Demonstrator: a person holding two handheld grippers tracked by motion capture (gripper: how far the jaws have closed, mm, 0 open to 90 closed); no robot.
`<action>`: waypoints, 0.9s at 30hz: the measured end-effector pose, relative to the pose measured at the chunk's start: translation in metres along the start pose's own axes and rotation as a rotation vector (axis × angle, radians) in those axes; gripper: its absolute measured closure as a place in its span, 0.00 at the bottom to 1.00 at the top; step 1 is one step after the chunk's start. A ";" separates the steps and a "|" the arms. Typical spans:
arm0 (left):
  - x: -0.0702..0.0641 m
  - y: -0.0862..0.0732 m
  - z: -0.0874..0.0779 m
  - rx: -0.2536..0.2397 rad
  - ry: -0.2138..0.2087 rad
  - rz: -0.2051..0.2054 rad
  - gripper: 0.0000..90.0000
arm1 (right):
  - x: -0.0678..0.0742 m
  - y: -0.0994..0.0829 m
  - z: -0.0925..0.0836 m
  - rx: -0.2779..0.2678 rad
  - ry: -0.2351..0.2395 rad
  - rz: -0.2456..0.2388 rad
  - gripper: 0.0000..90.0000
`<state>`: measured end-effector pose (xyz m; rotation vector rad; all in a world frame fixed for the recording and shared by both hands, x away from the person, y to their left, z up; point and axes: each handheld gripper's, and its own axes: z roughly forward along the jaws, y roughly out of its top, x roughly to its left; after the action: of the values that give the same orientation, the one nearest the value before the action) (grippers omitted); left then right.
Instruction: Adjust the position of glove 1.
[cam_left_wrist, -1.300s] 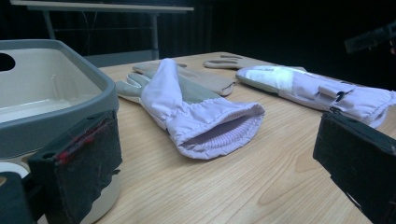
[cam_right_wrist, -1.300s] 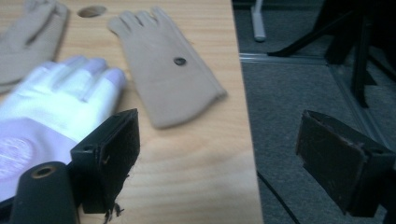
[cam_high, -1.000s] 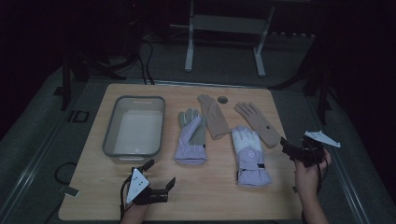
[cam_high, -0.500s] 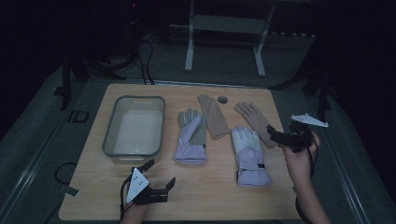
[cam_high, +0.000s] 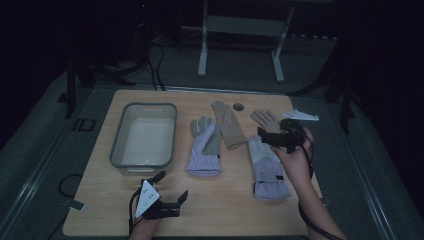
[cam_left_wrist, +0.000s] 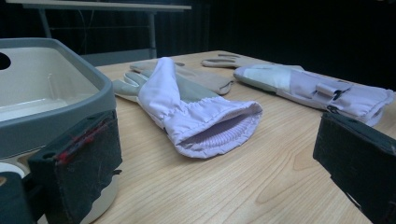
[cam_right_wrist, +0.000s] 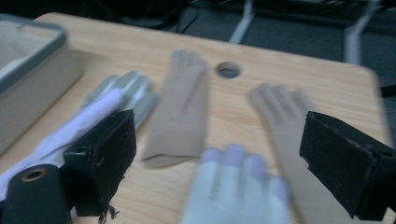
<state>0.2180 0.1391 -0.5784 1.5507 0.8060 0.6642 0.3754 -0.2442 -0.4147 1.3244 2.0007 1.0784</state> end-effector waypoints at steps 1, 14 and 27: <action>0.000 0.000 0.000 0.000 0.000 0.000 0.02 | 0.000 0.000 0.000 0.000 0.000 0.000 0.12; 0.000 0.000 0.000 0.002 -0.010 -0.006 0.01 | 0.074 0.012 0.053 0.039 0.126 -0.087 0.17; 0.000 0.000 -0.001 -0.003 -0.022 -0.005 0.01 | 0.122 0.007 0.117 0.141 0.145 -0.132 0.19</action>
<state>0.2177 0.1398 -0.5786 1.5505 0.7918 0.6433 0.4197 -0.0911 -0.4724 1.1931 2.2733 1.0133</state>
